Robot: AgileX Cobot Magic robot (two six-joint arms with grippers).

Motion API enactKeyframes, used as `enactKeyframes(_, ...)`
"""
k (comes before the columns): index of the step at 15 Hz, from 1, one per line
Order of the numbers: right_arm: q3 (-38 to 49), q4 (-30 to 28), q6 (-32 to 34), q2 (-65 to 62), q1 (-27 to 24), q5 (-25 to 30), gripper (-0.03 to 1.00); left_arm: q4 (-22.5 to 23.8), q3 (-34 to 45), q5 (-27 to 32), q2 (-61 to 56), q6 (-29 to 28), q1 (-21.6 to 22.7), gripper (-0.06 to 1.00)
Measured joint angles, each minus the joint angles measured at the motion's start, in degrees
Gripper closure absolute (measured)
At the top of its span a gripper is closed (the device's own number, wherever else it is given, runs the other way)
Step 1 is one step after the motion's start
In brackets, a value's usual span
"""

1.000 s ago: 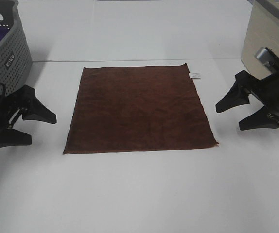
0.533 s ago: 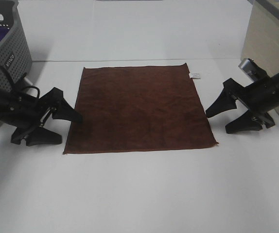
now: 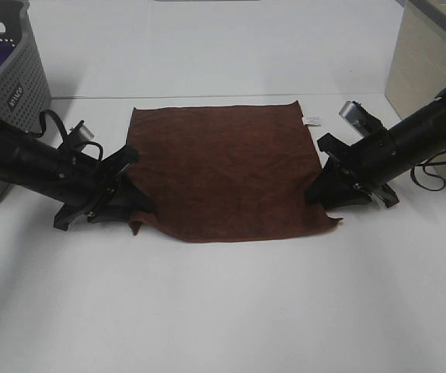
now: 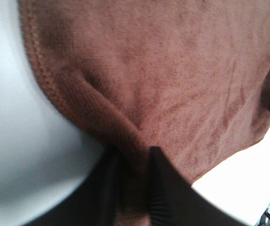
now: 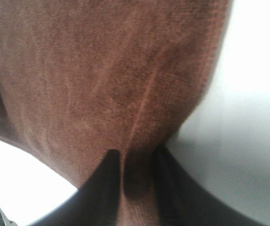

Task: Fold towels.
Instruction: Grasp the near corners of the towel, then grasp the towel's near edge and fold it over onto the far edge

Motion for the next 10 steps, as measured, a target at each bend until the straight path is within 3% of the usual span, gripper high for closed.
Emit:
enactKeyframes(1, 0.0, -0.2, 0.8, 0.1, 0.0, -0.1, 0.92, 0.1, 0.0, -0.2, 0.1, -0.1, 0.0, 0.92)
enactKeyframes(2, 0.0, -0.3, 1.3, 0.1, 0.0, -0.1, 0.97, 0.6, 0.0, 0.1, 0.1, -0.7, 0.0, 0.94)
enactKeyframes(4, 0.1, -1.6, 3.2, -0.3, 0.0, 0.0, 0.97, 4.4, 0.0, 0.3, -0.6, -4.1, 0.0, 0.94)
enactKeyframes(8, 4.1, -3.0, 5.3, -5.0, 0.1, 1.5, 0.97, 17.9, 0.3, 2.9, -5.0, -15.6, -0.1, 0.94)
enactKeyframes(10, 8.9, -2.9, 5.4, -6.7, 0.1, 1.5, 0.97, 21.3, 4.0, 3.6, -6.6, -18.9, -0.5, 0.94)
